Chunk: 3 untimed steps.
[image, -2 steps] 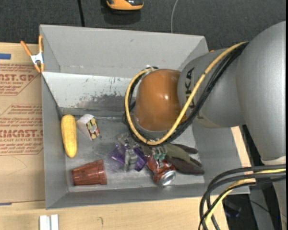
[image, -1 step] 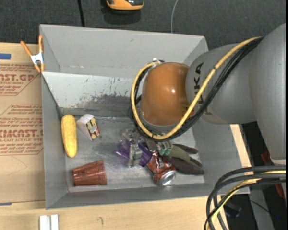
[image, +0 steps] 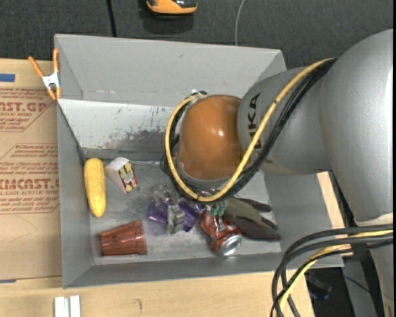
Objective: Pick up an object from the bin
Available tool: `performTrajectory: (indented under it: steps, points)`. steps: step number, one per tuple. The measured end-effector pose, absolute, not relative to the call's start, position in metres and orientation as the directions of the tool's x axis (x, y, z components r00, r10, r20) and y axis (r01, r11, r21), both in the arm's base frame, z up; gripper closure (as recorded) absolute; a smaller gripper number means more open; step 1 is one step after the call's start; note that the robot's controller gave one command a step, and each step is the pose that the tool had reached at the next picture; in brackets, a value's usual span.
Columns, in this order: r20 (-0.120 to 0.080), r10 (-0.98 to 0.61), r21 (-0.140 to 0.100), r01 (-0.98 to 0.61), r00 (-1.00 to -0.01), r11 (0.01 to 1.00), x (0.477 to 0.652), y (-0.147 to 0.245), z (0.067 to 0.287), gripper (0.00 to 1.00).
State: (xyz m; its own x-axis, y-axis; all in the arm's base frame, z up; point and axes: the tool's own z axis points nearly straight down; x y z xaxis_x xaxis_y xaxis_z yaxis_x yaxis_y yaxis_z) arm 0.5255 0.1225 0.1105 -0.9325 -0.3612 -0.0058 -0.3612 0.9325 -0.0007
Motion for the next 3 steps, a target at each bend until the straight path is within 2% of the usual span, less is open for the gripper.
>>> performTrajectory:
  steps: [1, 2, 3]
  points:
    - [0.008, -0.406, 0.003, -0.406, -0.914, 0.914, 0.524, 0.113, 0.147, 1.0]
    - [-0.009, -0.36, -0.001, -0.36, -0.933, 0.933, 0.53, 0.092, 0.177, 1.0]
    - [0.006, -0.361, 0.002, -0.361, -0.933, 0.933, 0.526, 0.094, 0.214, 1.0]
